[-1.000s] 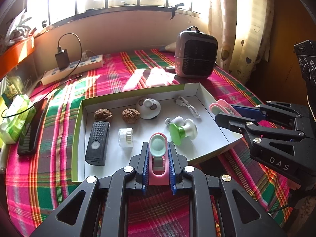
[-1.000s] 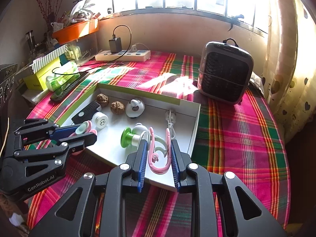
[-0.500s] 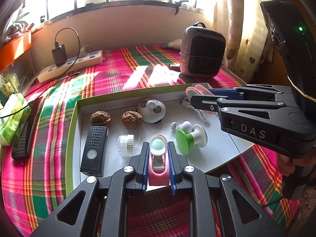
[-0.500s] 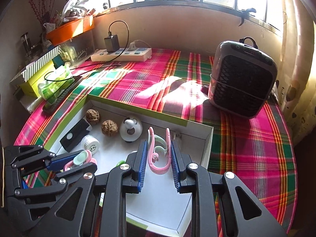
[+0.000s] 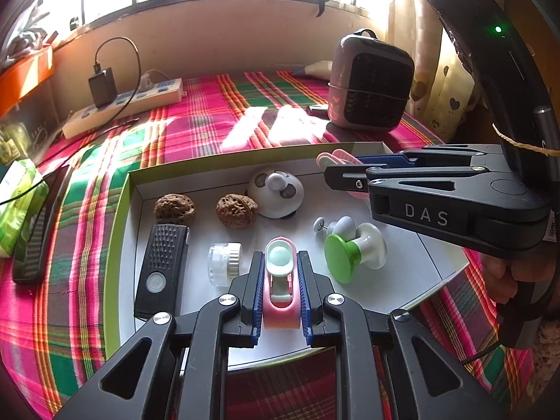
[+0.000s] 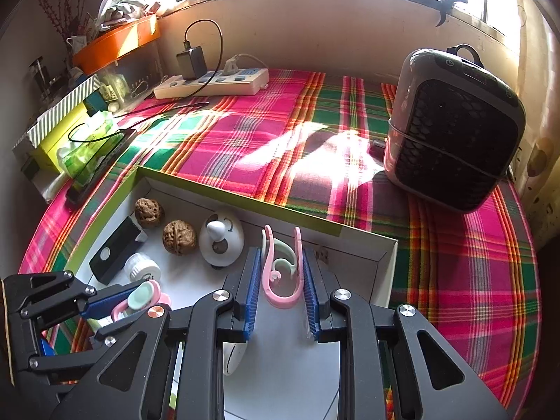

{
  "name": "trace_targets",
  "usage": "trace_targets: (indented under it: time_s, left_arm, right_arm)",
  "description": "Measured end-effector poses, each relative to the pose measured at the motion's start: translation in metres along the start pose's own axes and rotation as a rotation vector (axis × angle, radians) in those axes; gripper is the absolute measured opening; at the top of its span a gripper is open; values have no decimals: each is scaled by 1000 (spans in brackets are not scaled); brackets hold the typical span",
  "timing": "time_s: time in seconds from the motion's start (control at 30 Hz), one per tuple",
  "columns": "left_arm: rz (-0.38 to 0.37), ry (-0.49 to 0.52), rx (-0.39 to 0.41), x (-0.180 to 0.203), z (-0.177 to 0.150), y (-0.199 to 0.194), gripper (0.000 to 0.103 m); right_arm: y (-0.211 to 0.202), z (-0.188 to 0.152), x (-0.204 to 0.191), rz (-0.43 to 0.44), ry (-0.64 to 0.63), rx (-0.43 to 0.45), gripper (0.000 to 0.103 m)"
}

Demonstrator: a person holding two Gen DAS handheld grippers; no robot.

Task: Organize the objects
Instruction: 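Lower the clip and hook into the box lid and open both tools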

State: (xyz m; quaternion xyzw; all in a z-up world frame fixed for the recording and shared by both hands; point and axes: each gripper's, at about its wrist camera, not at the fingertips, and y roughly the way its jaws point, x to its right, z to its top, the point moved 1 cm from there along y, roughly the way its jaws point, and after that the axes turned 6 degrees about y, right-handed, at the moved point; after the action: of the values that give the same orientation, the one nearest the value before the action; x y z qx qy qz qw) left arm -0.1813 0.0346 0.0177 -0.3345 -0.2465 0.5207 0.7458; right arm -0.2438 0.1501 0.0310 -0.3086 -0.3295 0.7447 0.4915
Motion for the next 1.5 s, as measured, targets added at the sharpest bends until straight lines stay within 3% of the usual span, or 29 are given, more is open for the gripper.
trace_targets:
  time_s: [1.3, 1.5]
  left_arm:
    - [1, -7, -29, -3, 0, 15, 17]
    - [23, -7, -31, -5, -1, 14, 29]
  right_arm:
    - [25, 0, -8, -13, -27, -64, 25]
    - [24, -2, -7, -10, -15, -68, 25]
